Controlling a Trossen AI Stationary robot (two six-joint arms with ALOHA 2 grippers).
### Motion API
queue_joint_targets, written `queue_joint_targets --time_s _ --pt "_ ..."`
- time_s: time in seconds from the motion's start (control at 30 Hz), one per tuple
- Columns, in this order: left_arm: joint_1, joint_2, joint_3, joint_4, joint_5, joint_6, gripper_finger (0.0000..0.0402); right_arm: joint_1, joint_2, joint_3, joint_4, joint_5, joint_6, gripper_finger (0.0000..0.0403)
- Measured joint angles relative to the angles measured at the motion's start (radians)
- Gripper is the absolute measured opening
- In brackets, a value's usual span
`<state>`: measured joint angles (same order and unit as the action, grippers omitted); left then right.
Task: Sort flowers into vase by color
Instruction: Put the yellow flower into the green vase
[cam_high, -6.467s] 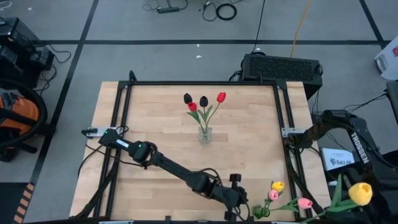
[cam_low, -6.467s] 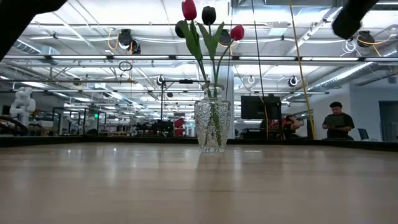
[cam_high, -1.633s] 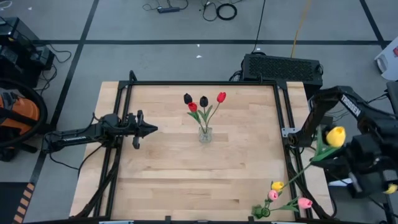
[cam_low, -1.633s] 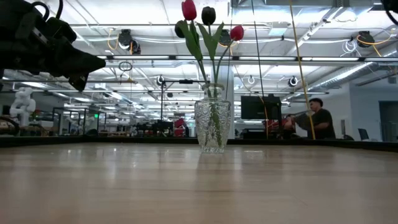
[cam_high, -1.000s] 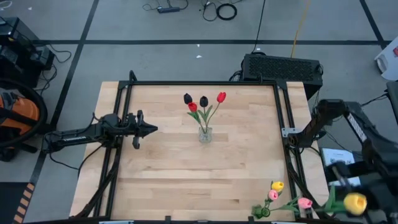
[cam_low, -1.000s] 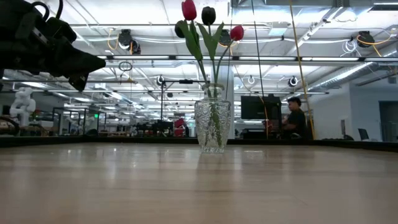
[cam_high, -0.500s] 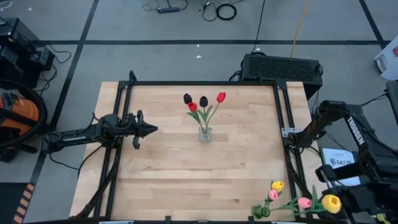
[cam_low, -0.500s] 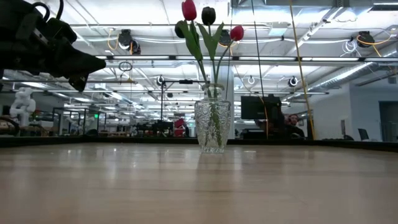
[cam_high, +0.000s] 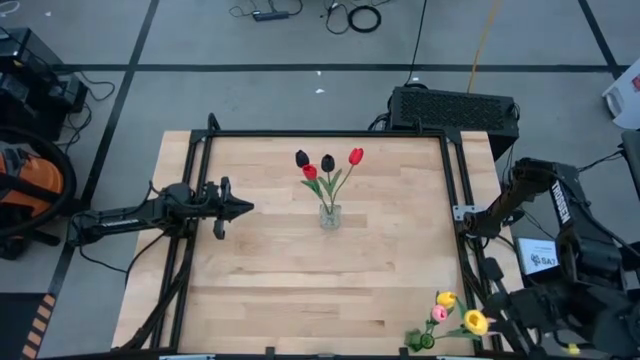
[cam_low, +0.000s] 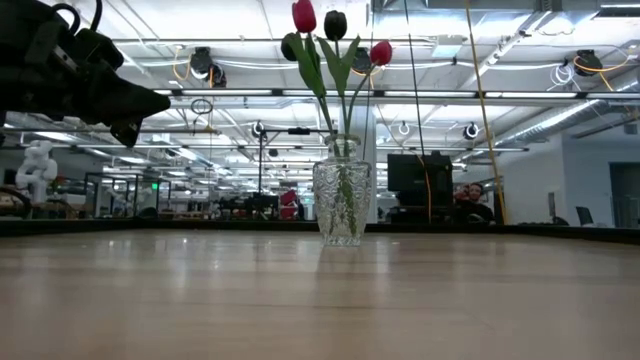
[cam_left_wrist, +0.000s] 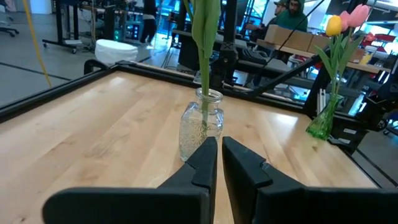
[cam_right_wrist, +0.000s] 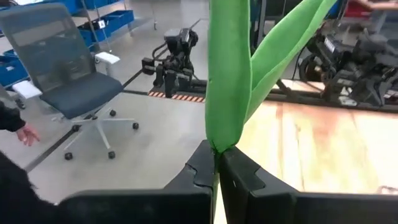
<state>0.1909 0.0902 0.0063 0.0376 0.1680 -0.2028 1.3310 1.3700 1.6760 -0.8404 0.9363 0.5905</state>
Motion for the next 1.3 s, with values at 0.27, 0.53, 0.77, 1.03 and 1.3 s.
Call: queue_joint_targets --time_s 0.27,0.53,0.77,1.03,1.3 --pt "0.0 0.0 0.0 0.0 0.0 0.0 0.0031 -0.009 0.0 0.0 0.002 -0.029 -0.009 0.0" --pt "0.0 0.0 0.0 -0.001 0.001 0.0 0.0031 -0.061 0.054 0.001 0.005 -0.103 -0.021 0.0" --pt "0.0 0.0 0.0 -0.001 0.001 0.0 0.0031 -0.139 0.103 0.001 0.082 -0.228 -0.092 0.0" --pt "0.0 0.0 0.0 -0.002 0.002 0.0 0.0031 -0.147 0.154 0.001 0.091 -0.233 -0.082 0.0" --pt "0.0 0.0 0.0 -0.001 0.006 0.0 0.0031 -0.168 0.157 -0.125 0.169 -0.235 -0.054 0.0"
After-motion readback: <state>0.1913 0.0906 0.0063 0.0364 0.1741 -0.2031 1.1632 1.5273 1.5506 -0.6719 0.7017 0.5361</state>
